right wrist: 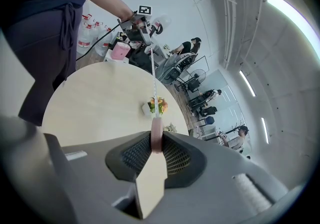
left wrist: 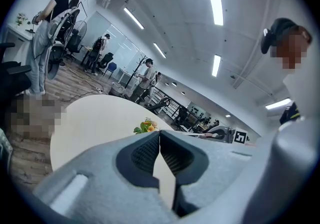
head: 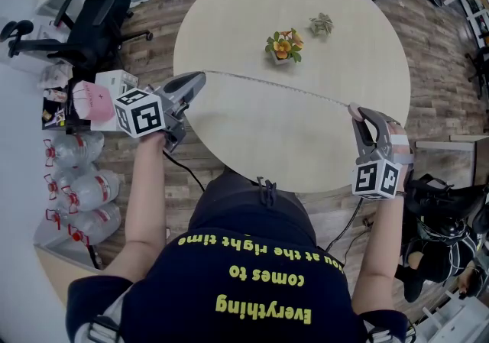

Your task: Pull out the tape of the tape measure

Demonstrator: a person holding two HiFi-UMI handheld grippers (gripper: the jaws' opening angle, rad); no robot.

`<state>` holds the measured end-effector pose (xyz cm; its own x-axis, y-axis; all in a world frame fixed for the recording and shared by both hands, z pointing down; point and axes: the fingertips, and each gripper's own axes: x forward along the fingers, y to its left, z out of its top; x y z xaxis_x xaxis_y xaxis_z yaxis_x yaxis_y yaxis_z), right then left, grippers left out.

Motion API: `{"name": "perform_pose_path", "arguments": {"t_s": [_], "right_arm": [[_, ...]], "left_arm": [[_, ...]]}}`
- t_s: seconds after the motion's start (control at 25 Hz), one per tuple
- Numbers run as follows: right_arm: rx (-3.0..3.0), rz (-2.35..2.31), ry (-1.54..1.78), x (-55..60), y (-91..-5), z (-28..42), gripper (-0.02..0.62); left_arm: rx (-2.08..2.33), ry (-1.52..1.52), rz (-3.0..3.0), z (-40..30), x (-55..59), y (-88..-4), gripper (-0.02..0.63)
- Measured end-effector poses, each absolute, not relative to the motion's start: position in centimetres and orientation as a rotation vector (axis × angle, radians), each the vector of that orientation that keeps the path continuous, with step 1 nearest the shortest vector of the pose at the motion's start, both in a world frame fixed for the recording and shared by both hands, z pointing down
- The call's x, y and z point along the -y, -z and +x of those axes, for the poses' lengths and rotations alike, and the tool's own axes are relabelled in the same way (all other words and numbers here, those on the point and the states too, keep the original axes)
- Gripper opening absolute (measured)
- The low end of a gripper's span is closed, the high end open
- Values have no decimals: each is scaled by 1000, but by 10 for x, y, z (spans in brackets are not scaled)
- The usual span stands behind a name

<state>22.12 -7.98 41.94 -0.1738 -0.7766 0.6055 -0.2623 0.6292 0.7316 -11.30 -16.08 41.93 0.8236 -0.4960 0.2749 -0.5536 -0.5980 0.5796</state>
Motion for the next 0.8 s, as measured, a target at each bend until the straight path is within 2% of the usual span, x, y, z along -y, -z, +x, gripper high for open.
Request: {"name": "perform_pose_path", "arguments": {"t_s": [0.8], "right_arm": [[1733, 847, 568, 76, -420, 217, 83]], "left_arm": [[753, -108, 2319, -110, 155, -422, 6]]}}
